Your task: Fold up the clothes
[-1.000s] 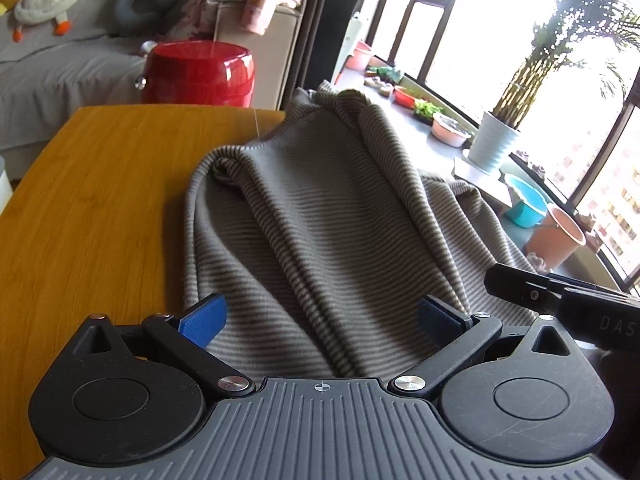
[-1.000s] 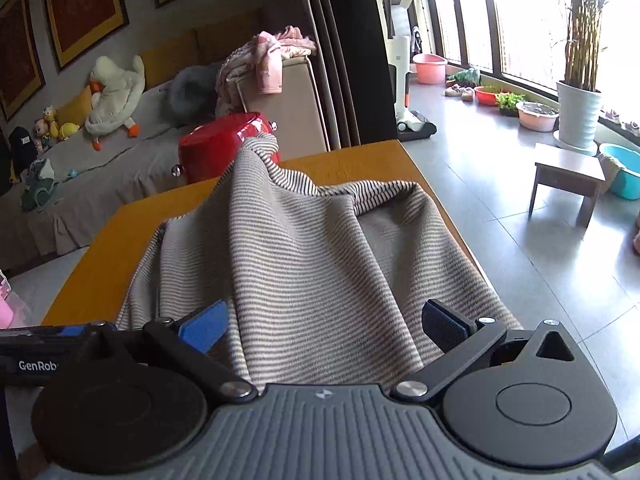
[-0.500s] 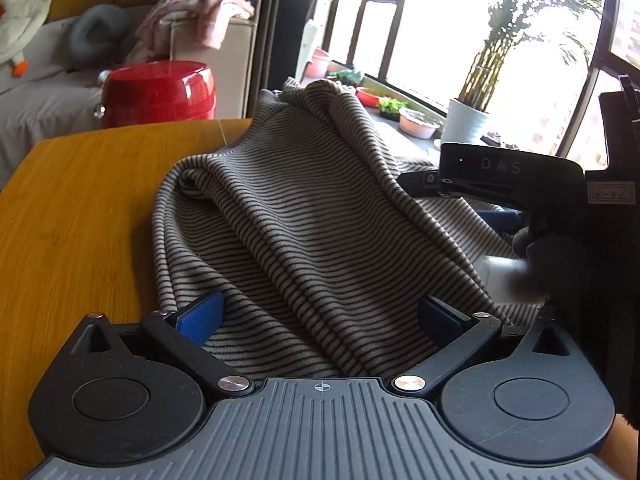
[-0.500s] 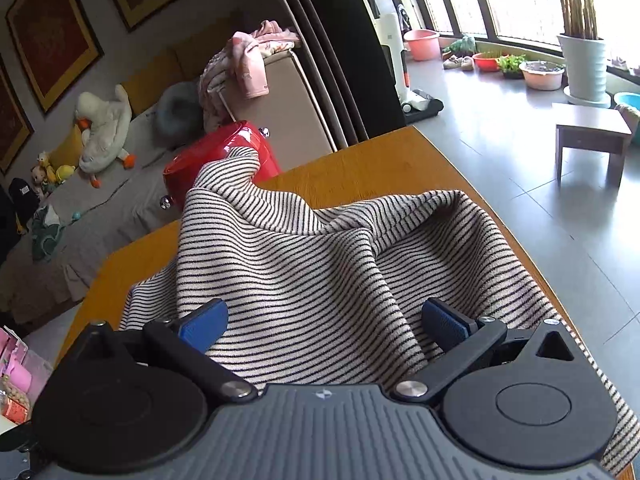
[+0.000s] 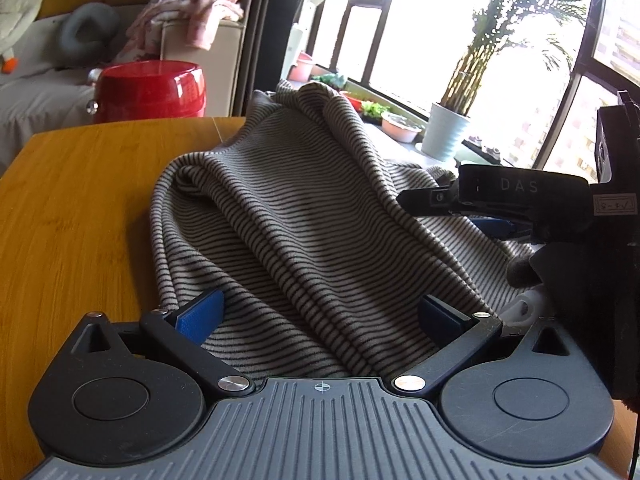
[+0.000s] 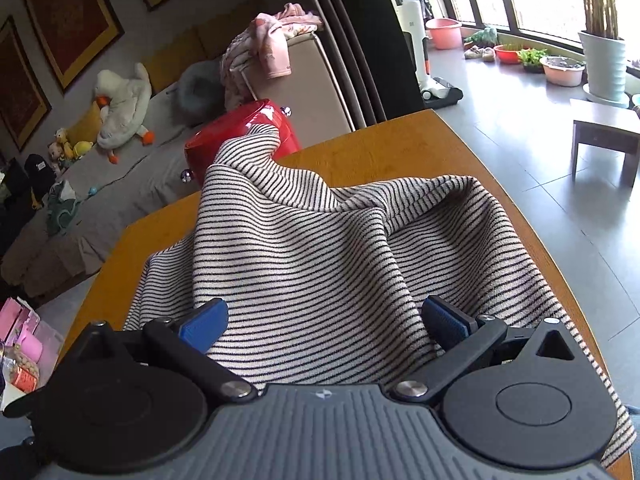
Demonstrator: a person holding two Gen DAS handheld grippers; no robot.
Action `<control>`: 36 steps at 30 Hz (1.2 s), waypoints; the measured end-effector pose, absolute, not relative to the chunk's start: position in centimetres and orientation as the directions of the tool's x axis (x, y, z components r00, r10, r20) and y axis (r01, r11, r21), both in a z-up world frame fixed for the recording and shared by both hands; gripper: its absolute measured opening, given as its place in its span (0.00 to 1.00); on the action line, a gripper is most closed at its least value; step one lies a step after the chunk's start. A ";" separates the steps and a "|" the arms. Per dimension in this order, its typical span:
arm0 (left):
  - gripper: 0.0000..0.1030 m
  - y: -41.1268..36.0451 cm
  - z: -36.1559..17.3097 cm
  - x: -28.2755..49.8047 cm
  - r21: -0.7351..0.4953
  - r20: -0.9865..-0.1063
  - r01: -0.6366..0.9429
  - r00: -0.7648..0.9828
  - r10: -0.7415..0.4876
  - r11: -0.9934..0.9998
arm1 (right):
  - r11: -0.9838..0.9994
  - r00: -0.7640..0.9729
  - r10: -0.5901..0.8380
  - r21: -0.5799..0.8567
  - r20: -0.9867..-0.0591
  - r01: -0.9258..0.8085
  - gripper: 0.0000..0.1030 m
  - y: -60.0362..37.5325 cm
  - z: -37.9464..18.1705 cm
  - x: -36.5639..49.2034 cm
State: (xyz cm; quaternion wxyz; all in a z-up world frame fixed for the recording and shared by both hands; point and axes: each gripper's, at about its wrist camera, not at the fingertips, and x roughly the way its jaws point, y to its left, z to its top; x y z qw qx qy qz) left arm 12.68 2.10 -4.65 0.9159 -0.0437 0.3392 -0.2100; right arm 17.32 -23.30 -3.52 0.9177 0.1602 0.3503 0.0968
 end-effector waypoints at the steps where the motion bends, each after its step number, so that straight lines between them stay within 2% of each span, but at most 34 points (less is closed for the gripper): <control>1: 1.00 2.3 -4.6 12.2 -0.224 -0.603 0.353 0.682 -0.414 0.908 | 0.931 0.732 0.298 0.355 -0.612 -0.082 1.00 -23.1 -3.5 16.8; 14: 1.00 5.1 -3.8 4.6 -0.258 -0.619 0.306 0.675 -0.400 0.916 | 0.898 0.673 0.427 0.373 -0.603 -0.235 1.00 -21.1 -3.4 9.2; 24: 1.00 5.9 -3.2 2.0 -0.247 -0.628 0.259 0.690 -0.358 0.934 | 0.928 0.704 0.365 0.297 -0.609 -0.225 0.99 -20.6 -2.6 5.4; 25: 1.00 6.0 -3.0 2.0 -0.251 -0.625 0.244 0.698 -0.349 0.937 | 0.937 0.728 0.345 0.266 -0.592 -0.227 0.97 -20.7 -2.3 5.1; 28: 1.00 6.2 -1.9 3.0 -0.240 -0.603 0.217 0.731 -0.321 0.946 | 0.943 0.760 0.331 0.216 -0.560 -0.252 0.81 -20.2 -1.5 5.2; 30: 1.00 6.0 -1.3 3.8 -0.218 -0.592 0.208 0.749 -0.299 0.953 | 0.942 0.769 0.336 0.194 -0.544 -0.274 0.57 -19.7 -1.0 5.5; 32: 1.00 5.5 -0.9 4.5 -0.188 -0.589 0.205 0.759 -0.278 0.960 | 0.940 0.778 0.340 0.171 -0.529 -0.295 0.53 -19.2 -0.5 5.8; 36: 1.00 4.1 -1.4 6.2 -0.167 -0.614 0.208 0.743 -0.266 0.964 | 0.934 0.794 0.351 0.124 -0.497 -0.336 0.54 -18.1 0.5 6.4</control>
